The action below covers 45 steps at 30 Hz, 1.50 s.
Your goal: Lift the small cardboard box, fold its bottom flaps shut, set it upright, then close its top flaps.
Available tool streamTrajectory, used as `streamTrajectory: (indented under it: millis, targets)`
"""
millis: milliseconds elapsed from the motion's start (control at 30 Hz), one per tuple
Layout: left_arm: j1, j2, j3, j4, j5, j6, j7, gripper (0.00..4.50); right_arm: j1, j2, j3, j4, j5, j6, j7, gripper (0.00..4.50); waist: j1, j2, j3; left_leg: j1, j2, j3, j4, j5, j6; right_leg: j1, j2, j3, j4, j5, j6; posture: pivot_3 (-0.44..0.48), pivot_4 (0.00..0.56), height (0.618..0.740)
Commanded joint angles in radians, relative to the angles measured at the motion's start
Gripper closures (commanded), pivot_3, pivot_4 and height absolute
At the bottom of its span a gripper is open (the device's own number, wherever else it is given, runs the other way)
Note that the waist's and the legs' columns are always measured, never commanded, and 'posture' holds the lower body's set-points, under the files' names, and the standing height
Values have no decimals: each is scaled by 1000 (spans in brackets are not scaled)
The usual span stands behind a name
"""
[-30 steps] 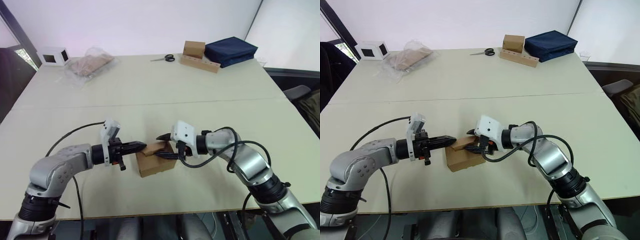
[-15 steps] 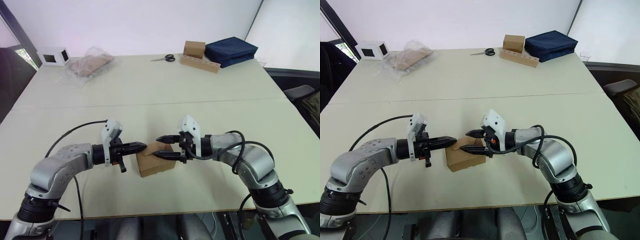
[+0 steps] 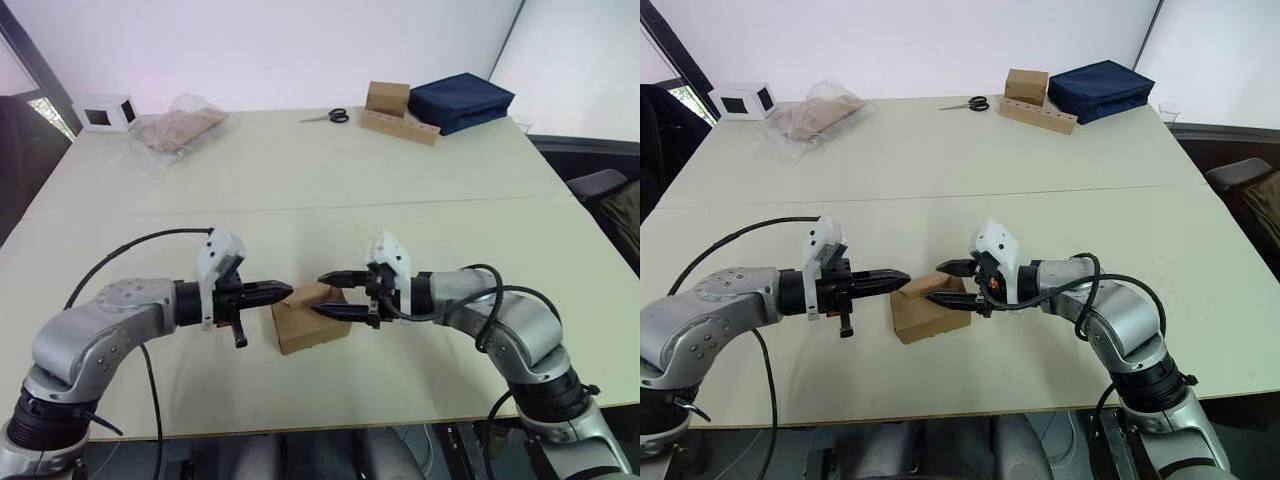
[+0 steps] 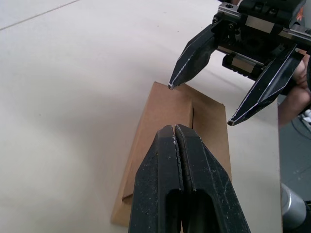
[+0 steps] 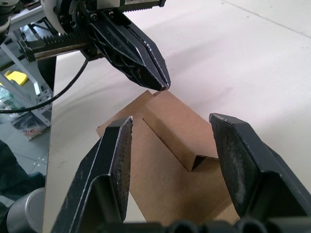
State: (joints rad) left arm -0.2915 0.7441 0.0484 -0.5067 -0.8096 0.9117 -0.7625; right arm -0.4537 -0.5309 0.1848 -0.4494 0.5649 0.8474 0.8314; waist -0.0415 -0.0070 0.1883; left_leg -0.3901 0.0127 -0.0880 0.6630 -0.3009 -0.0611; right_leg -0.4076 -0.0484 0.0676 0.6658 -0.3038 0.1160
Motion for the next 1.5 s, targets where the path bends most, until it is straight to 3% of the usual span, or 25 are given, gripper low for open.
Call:
streamTrajectory:
  millis: [33,533,933,1133,1367,1500]
  targets:
    - [-9,2,-39,-43,37,-21,8,4500,4,-18,0,-45,6,-4,0,1894,1,0,0,0,0,0,0,0,0,0,0,0,0,0,0,0,150,740]
    - [35,0,-168,-50,179,-64,21,4500,10,-44,107,-49,-46,41,-34,1894,1,0,0,0,0,0,0,0,0,0,0,0,0,0,0,0,150,740]
    - [28,11,-203,-52,216,-58,11,4500,-3,-68,128,-63,-48,102,-42,1894,2,0,0,0,0,0,0,0,0,1,0,0,0,0,0,0,150,740]
    - [37,-5,-165,-41,193,-73,1,4500,7,-62,119,-52,-61,58,-41,1894,2,0,0,0,0,0,0,0,0,1,0,0,0,0,0,0,150,740]
    - [35,-80,-22,-28,115,-127,15,4500,28,-40,45,-34,-26,-27,-22,1894,3,0,0,0,0,0,0,0,0,1,0,0,0,0,0,0,150,740]
    - [12,-75,23,-26,101,-114,27,4500,38,-39,-16,-40,17,-30,-12,1894,4,0,0,0,0,0,0,0,0,0,0,0,0,0,0,0,150,740]
